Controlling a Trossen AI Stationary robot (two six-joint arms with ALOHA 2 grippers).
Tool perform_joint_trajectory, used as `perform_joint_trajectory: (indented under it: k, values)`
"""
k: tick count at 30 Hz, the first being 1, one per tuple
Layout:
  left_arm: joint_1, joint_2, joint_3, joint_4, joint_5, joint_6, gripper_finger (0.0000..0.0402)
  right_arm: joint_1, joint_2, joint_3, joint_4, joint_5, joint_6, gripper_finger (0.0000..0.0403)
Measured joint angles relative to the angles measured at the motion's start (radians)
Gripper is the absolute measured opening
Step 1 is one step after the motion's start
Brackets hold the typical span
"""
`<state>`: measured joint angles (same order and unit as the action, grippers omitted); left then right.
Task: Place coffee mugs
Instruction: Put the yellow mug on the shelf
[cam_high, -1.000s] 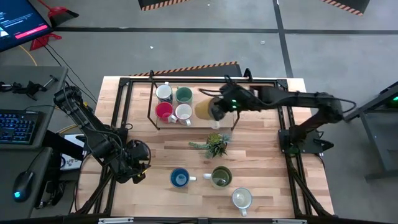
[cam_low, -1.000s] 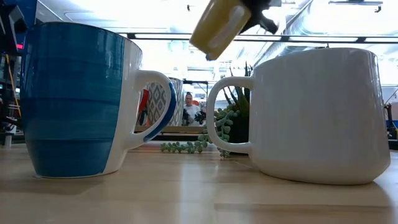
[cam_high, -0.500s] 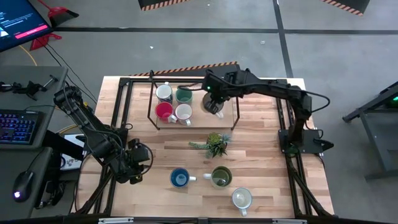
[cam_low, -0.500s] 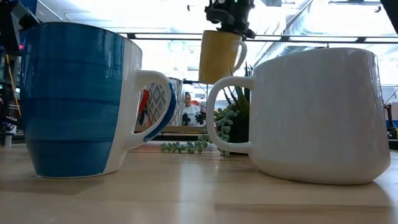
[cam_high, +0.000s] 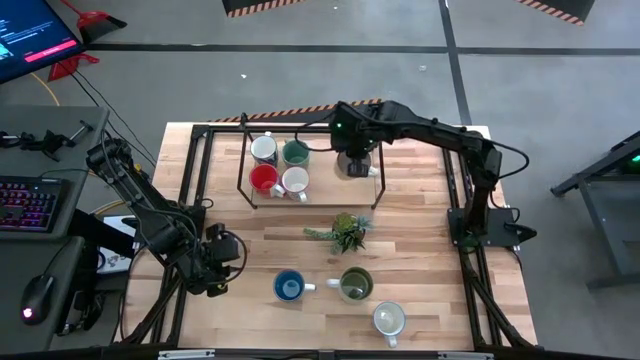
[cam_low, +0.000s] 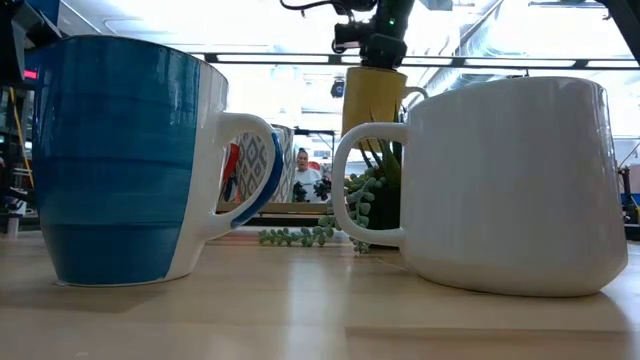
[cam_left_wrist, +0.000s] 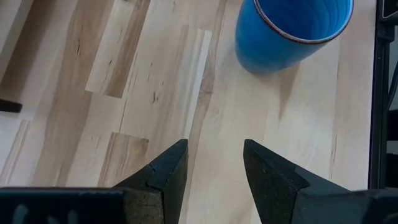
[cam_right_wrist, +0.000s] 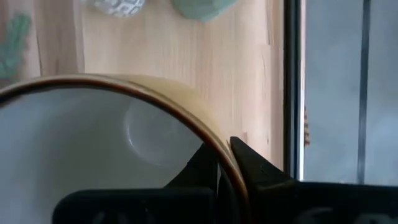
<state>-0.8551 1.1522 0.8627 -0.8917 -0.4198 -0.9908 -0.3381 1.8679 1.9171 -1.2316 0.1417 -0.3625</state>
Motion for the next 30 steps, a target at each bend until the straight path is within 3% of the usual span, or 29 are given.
perform_joint_trajectory:
  k: [14, 30]
  values:
    - [0.0, 0.0, 0.0, 0.01, 0.0, -0.002, 0.0147, -0.041, 0.064, 0.0, 0.021, -0.097, -0.431, 0.0]
    - [0.0, 0.0, 0.0, 0.028, -0.007, -0.002, 0.0147, -0.035, 0.169, -0.002, 0.03, -0.11, -0.872, 0.0]
